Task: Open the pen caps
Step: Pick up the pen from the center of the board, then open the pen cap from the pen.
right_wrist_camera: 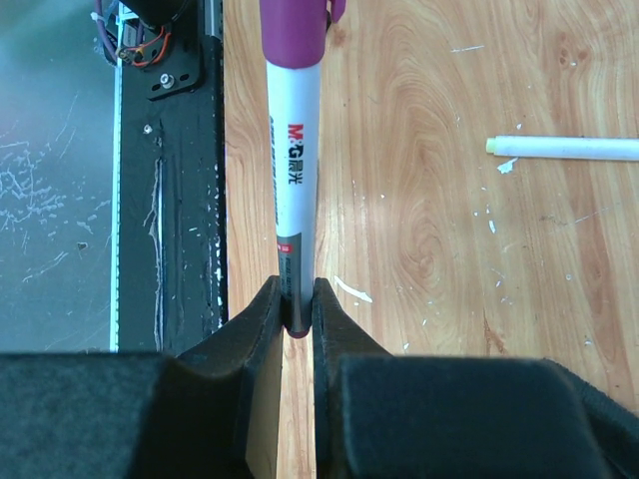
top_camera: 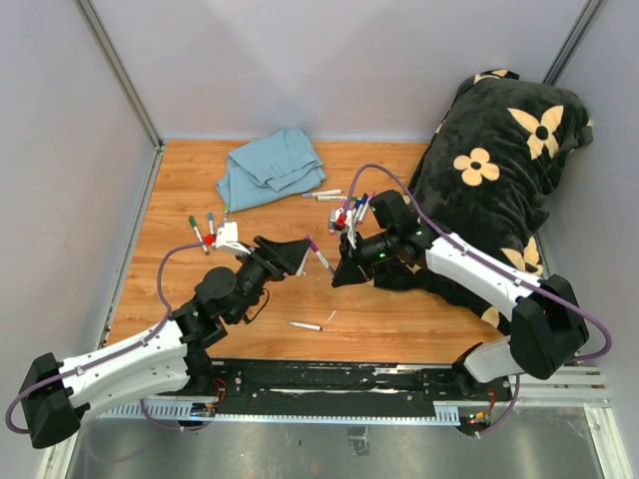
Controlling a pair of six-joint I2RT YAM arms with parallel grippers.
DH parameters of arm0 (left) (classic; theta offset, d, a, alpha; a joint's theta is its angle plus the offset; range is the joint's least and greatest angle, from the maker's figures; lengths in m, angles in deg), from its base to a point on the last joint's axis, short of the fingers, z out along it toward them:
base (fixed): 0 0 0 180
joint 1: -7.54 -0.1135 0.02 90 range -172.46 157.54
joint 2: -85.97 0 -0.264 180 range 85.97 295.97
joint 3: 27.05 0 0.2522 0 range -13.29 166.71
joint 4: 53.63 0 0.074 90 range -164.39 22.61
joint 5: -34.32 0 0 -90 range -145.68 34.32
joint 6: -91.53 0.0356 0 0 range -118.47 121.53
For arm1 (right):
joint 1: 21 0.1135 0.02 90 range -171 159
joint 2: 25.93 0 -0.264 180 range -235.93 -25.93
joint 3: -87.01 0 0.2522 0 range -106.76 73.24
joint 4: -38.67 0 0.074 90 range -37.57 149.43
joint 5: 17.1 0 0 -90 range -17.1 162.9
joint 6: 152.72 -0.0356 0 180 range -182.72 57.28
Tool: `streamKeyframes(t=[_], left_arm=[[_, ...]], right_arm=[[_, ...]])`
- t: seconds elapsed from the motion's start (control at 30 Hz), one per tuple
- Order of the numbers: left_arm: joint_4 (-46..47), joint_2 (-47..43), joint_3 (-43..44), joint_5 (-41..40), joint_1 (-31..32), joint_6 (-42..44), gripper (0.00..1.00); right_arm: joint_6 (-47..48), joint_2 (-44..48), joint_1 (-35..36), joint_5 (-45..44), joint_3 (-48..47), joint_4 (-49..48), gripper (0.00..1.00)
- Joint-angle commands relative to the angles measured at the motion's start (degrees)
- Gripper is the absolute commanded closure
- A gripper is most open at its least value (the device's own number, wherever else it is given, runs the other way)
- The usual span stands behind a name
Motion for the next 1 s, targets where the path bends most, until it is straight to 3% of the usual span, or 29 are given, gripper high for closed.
streamKeyframes(t=[0.0,0.17,0.4,0.47,0.6,0.63,0.7,0.8,0.97], left_arm=[[-5.76,4.43,4.06,-2.01,-0.23,-0.89,0.27],[-4.09,8.12,5.97,-2.20,-0.23,-0.61,0.29],[-3.86,12.95,8.51,-2.22,-0.23,-0.19,0.50],[-3.88,13.90,8.96,-1.57,-0.24,-0.19,0.60],[-2.94,14.64,8.73,0.45,-0.23,0.20,0.94],[-2.54,14.64,8.44,0.91,-0.23,0.25,0.99],[-1.20,14.36,7.58,2.09,-0.23,0.09,1.00],[2.36,13.67,5.32,4.34,-0.23,-0.81,1.00],[4.82,13.23,3.89,7.20,-0.23,-2.58,1.00]], right_arm=[[2.48,1.07,0.04,-0.82,-1.75,1.97,0.99],[2.63,0.97,0.25,-0.96,-1.75,2.06,0.99],[2.78,0.81,0.73,-1.44,-1.77,2.09,0.99],[2.86,0.85,0.84,-1.60,-1.68,2.03,0.99],[3.20,1.13,0.86,-1.83,-1.68,2.02,0.96],[3.41,1.23,0.81,-1.65,-1.62,2.13,0.94],[3.38,1.40,0.83,-1.02,-1.77,2.27,0.90],[0.81,1.74,0.53,0.98,-2.21,1.79,0.72],[-4.97,3.46,0.05,3.40,-0.11,-3.85,0.58]])
